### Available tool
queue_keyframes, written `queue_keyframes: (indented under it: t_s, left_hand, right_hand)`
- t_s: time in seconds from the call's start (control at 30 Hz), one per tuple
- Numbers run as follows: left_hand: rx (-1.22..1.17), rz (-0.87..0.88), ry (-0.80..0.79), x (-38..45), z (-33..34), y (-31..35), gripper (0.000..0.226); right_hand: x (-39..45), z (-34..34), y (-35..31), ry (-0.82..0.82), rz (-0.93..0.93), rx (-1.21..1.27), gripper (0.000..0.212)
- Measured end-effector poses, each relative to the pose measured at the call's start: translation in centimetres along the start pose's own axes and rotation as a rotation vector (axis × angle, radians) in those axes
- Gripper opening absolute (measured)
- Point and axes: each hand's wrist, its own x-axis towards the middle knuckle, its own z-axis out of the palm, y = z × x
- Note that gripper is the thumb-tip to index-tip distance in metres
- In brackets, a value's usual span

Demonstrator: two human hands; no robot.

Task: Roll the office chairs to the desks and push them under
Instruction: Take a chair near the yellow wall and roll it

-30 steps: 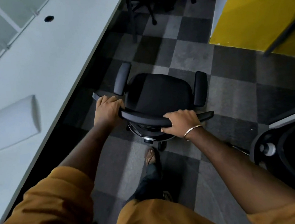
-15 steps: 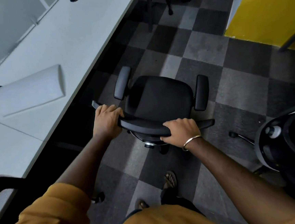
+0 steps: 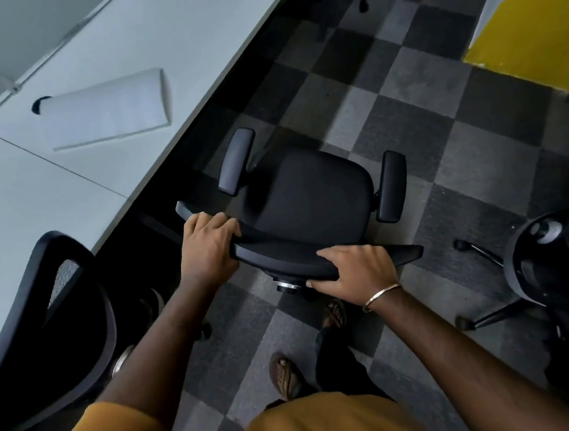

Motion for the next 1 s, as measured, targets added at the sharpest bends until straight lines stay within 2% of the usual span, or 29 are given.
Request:
queue_keyframes:
  t_s: [0.13,0.27,0.4,0.57,0.63,0.73,1.0]
  left_hand:
    - [0.034,-0.046,0.002,-3.5,-0.1,-0.3,0.038]
    - [0.062,-0.078,-0.023,-5.8,-0.3,0.8,0.037]
    - [0.042,-0.048,-0.071,-6.3,-0.1,2.4,0.037]
    - [-0.010,0.064,-0.123,-4.1,-0.1,3.2,0.030]
    - [0.008,0.085,-0.142,-2.8,0.0,3.1,0.035]
    - [0.053,0.038,-0.172,-1.1,0.4,3.5,0.043]
    - [0.103,-0.249,-0.137,4.5,0.6,3.9,0.039]
  right_hand:
    - [-2.0,0.2,-1.2,0.079,-0.062,0.045,0.070]
    - [-2.6,-0.8,-0.6,0.029,-0.079,0.106,0.084]
    - [-1.5,-1.8,1.8,0.026,-0.020,0.156,0.071]
    - [1.5,-2.2,6.7,0.082,-0.023,0.052,0.064]
    - [3.1,-2.2,8.6,0.085,-0.048,0.029,0.063]
    - [6.2,-2.2,10.8,0.078,-0.099,0.025,0.061]
    - [18.0,-1.1,13.3,0.090,-0.214,0.071,0.049]
